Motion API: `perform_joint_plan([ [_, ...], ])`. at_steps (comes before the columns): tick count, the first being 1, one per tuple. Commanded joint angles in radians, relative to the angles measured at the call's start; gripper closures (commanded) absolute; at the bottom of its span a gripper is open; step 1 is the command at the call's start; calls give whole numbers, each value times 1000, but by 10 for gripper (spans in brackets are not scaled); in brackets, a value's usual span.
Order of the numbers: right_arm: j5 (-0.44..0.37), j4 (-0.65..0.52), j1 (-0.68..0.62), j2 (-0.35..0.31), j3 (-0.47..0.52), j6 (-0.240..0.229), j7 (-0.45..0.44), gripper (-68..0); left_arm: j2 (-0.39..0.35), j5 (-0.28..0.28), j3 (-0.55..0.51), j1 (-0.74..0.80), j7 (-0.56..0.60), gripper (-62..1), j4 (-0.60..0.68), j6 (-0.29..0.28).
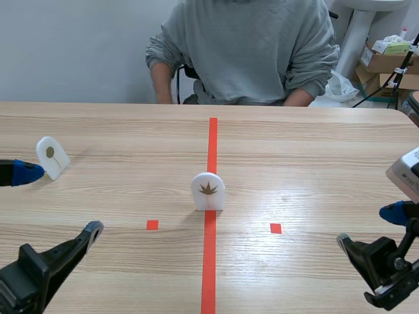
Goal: Do the leaf sorting experiment
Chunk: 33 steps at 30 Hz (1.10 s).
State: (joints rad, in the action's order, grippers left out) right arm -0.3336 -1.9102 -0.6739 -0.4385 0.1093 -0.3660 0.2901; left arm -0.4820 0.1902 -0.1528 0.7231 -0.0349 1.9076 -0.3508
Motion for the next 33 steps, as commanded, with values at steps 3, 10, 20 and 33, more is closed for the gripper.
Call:
perform_joint_plan([
  [3,-10,-12,9,-10,8,-1,-14,-441,-3,0,15,-92,8,-623,-47,-97],
  [10,-10,-12,9,-10,8,-1,-14,-441,-61,-21,166,-337,12,-623,-240,-193],
  [20,-10,-12,9,-10,8,-1,-15,-441,-10,-107,520,-801,53,-623,-674,-198],
  [33,-10,-12,9,-10,8,-1,-15,-441,212,-218,683,-1075,91,-623,-1072,-191],
])
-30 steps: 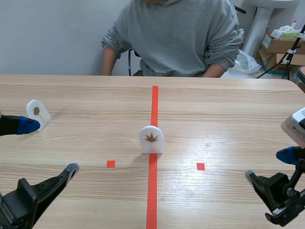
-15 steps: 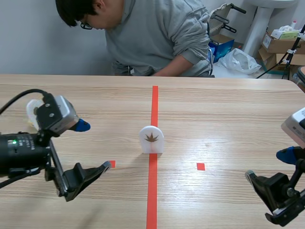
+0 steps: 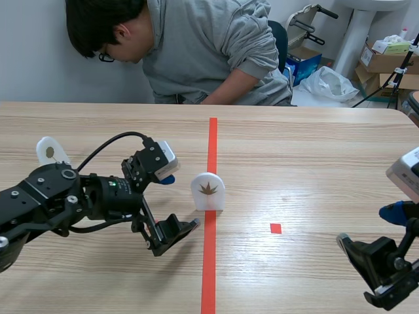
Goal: Do the leaf sorting experiment
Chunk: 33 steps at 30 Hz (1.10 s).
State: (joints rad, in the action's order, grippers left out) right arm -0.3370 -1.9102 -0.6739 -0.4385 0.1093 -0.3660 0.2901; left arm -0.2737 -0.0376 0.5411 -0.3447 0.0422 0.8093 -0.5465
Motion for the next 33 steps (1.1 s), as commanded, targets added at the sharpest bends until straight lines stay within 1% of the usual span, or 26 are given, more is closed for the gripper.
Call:
perform_joint_plan([
  [1,-6,-12,9,-10,8,-1,-15,-441,16,10,-11,-18,16,-623,8,5],
  [4,-6,-12,9,-10,8,-1,-15,-441,56,6,-11,-42,22,-623,-45,9],
  [8,-6,-12,9,-10,8,-1,-16,-441,106,-34,-11,-64,37,-623,-97,27],
  [10,-6,-12,9,-10,8,-1,-15,-441,122,-39,-11,-69,46,-623,-114,28],
  [19,-6,-12,9,-10,8,-1,-16,-441,143,-38,-11,-69,53,-623,-122,28],
  [20,-6,-12,9,-10,8,-1,-16,-441,143,-38,-11,-69,56,-607,-122,28],
  [22,-6,-12,9,-10,8,-1,-16,-441,143,-35,-11,-69,64,-530,-122,28],
  [26,-6,-12,9,-10,8,0,-16,-441,143,-34,-11,-68,90,-397,-122,27],
  [33,-6,-12,9,-10,8,0,-19,-441,143,-26,-11,-68,105,-249,-122,27],
])
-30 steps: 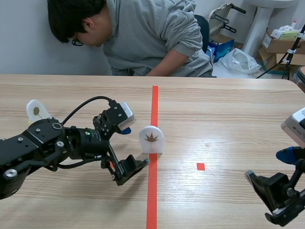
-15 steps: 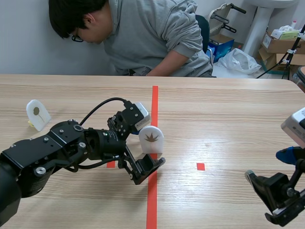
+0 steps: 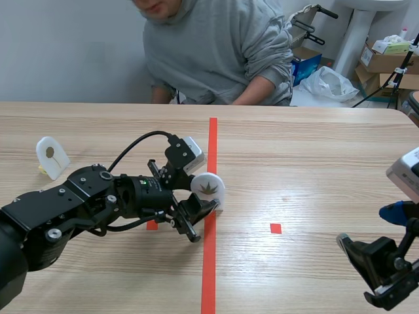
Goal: Do the leaf sorting experiment
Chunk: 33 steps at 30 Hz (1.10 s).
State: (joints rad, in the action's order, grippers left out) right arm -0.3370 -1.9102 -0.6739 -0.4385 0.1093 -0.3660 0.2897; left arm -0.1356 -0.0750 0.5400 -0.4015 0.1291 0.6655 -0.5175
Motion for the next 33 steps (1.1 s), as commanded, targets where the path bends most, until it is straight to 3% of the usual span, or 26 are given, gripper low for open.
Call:
perform_joint_plan([
  [1,-6,-12,9,-10,8,0,-19,-441,5,11,-10,-11,18,-227,22,-2],
  [10,-6,-12,9,-10,8,0,-19,-441,5,55,-10,-11,29,-72,22,-2],
  [16,-5,-12,9,-10,8,0,-19,-441,5,55,-10,-11,32,-54,24,-3],
  [21,-2,-12,9,-10,8,0,-19,-441,-16,55,-34,17,26,-40,106,-65],
  [25,-2,-12,9,-10,8,0,-18,-441,-51,61,-136,122,-13,-40,262,-90],
  [28,-2,-12,10,-10,8,0,-19,-441,-80,102,-248,245,-18,-40,397,-126],
  [33,-2,-12,9,-10,8,0,-18,-441,-104,167,-454,469,-16,-40,604,-130],
])
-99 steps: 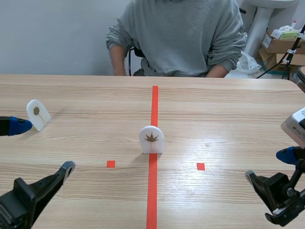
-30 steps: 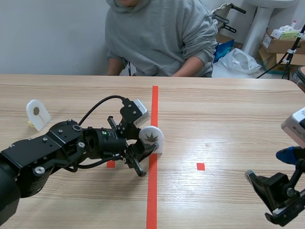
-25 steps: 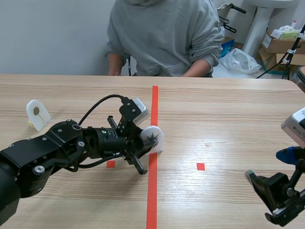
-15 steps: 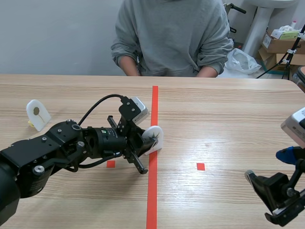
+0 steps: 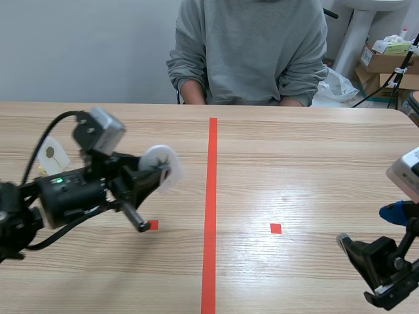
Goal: Do the leaf sorting experiment
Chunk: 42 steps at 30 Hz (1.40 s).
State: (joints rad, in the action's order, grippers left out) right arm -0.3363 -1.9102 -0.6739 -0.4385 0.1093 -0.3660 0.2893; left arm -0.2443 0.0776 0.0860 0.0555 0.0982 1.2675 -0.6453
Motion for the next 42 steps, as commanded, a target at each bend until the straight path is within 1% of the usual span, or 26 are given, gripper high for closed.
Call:
perform_joint_plan([
  [1,-3,-12,9,-10,8,0,-18,-441,5,29,-39,51,15,-40,31,-3],
  [4,-3,-12,9,-10,8,0,-18,-441,5,84,-142,145,17,-40,78,-2],
  [7,-3,-12,9,-10,8,0,-18,-441,6,147,-239,195,16,-40,80,3],
  [9,-3,-12,9,-10,8,0,-18,-441,5,151,-294,202,9,-40,66,11],
  [11,-3,-12,9,-10,8,0,-18,-441,-2,151,-328,192,-6,-40,40,52],
  [13,-3,-12,10,-10,8,0,-18,-441,-22,156,-336,170,-10,-40,2,91],
  [15,-3,-12,10,-10,8,0,-18,-441,-43,166,-336,132,-14,-40,-50,114],
  [16,-3,-12,10,-10,8,0,-18,-441,-53,166,-336,108,-17,-40,-79,129],
  [20,-3,-12,10,-10,8,0,-18,-441,-70,166,-335,-1,-34,-40,-203,153],
  [22,-3,-12,10,-10,8,0,-18,-441,-73,162,-335,-55,-40,-40,-265,181],
  [26,-3,-12,10,-10,8,0,-18,-441,-75,119,-335,-147,-38,-40,-386,210],
  [29,-3,-12,10,-10,8,0,-18,-441,-75,113,-335,-194,-34,-40,-458,242],
  [30,-3,-12,10,-10,8,0,-18,-441,-75,109,-335,-206,-30,-40,-477,244],
  [34,-3,-12,9,-10,8,0,-18,-441,-75,76,-335,-222,-9,-40,-522,275],
  [38,-3,-12,9,-10,8,0,-18,-441,-75,71,-335,-222,-9,-40,-537,311],
  [42,-3,-12,9,-10,8,0,-18,-441,-74,64,-335,-222,-9,-41,-543,319],
])
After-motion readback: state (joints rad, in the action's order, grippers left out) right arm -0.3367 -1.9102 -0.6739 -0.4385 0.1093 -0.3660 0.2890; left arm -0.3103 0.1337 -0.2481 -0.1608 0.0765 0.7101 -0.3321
